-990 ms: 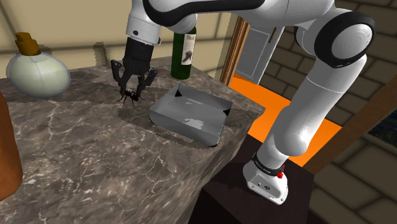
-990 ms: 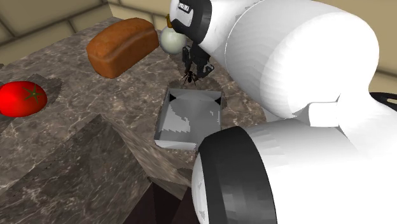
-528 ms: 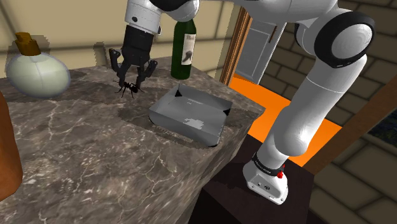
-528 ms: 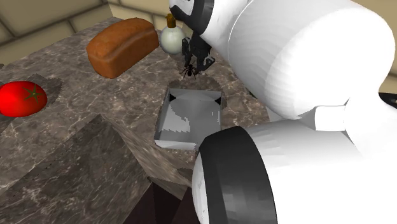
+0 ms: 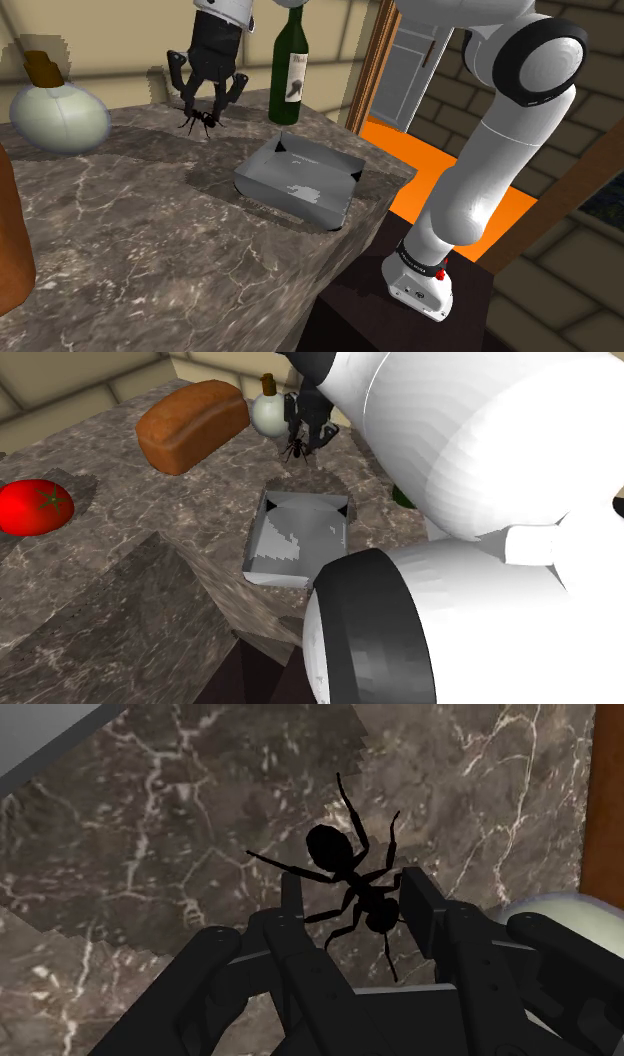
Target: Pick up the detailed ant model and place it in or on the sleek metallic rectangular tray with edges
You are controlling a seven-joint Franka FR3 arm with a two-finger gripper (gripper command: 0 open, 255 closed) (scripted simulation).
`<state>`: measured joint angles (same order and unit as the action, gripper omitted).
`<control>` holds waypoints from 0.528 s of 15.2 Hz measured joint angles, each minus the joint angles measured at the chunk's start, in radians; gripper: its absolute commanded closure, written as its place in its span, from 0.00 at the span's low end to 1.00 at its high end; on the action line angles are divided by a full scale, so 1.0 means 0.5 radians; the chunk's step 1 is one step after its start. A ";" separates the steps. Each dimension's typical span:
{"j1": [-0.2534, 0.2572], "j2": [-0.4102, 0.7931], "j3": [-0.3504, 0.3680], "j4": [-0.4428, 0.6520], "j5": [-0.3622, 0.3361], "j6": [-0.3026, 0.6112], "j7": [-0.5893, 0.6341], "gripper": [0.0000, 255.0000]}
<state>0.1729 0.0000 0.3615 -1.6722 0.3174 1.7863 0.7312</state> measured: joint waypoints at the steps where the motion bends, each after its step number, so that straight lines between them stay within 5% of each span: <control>1: 0.001 0.008 0.001 0.036 -0.005 -0.027 0.011 1.00; 8: 0.002 0.048 0.002 0.263 -0.028 -0.207 0.072 1.00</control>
<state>0.1739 0.0238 0.3623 -1.5407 0.3032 1.6828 0.7670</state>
